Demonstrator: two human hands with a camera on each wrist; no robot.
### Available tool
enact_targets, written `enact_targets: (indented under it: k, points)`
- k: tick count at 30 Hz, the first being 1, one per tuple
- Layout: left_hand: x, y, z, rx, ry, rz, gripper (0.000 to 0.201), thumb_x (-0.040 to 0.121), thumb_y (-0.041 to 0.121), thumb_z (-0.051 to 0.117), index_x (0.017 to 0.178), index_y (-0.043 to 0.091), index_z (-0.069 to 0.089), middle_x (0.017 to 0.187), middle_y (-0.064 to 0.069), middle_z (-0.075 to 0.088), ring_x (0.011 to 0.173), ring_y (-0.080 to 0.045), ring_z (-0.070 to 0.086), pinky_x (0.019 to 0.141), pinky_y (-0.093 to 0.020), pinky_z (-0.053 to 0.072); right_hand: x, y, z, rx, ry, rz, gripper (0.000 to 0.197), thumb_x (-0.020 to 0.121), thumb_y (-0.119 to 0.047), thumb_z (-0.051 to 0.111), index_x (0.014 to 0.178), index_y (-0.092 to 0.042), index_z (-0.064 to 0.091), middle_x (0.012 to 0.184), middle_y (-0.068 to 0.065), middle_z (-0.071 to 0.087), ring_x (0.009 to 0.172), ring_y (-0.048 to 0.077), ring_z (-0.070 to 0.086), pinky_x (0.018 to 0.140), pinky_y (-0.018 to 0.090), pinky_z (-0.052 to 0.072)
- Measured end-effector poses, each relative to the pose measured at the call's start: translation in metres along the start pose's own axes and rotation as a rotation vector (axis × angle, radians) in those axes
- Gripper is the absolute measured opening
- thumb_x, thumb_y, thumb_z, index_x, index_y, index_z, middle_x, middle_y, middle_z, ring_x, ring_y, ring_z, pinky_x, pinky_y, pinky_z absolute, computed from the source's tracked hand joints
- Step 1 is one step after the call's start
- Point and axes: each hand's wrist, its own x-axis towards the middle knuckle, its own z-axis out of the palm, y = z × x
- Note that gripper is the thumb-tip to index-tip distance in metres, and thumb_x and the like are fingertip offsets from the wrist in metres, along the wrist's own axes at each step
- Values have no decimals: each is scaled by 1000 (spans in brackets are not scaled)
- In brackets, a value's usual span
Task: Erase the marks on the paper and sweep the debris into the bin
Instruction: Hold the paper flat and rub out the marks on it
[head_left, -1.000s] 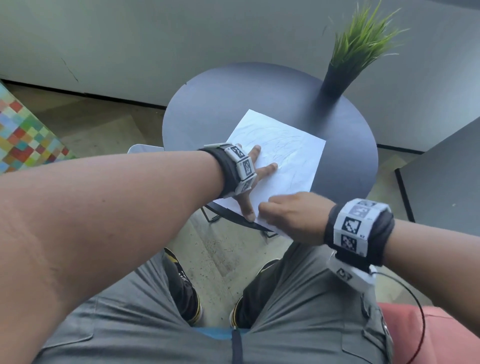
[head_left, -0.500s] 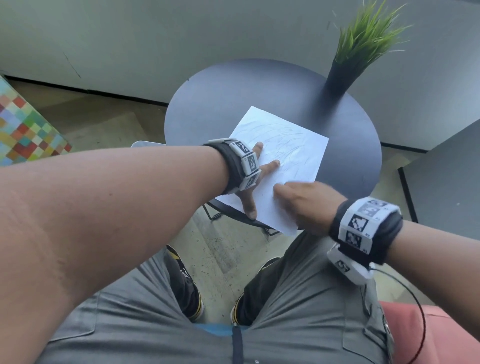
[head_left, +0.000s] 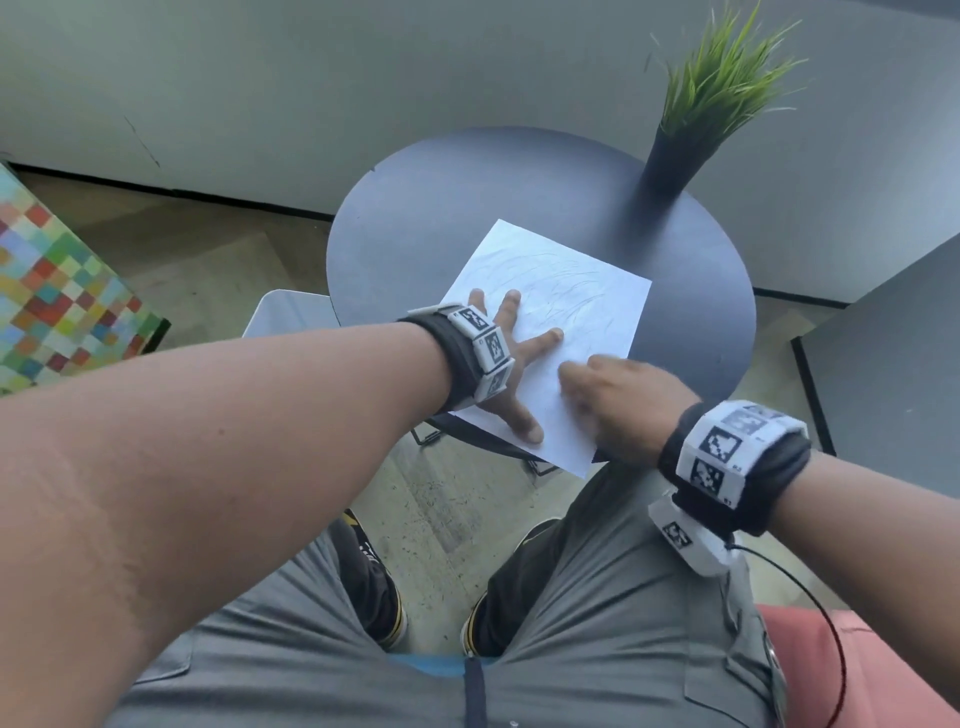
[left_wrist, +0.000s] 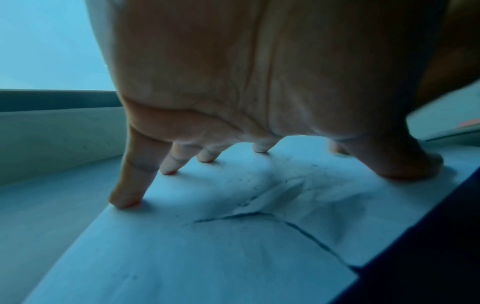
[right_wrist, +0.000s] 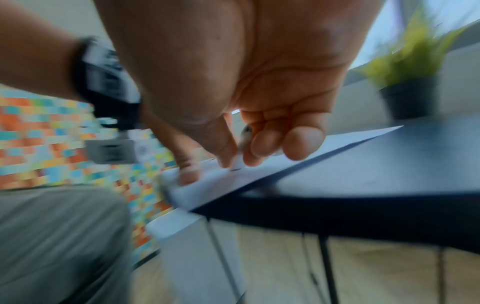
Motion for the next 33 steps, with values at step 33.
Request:
enact_targets:
  k: [33]
  points:
    - [10, 1, 3, 10, -8, 48, 148, 24, 99, 51, 139, 52, -28, 156, -6, -33, 139, -56, -18, 109, -71, 12, -1, 22, -6, -38, 75, -89, 9, 97, -29, 39, 100, -23, 45, 85, -2, 46, 79, 29, 58, 63, 38, 47]
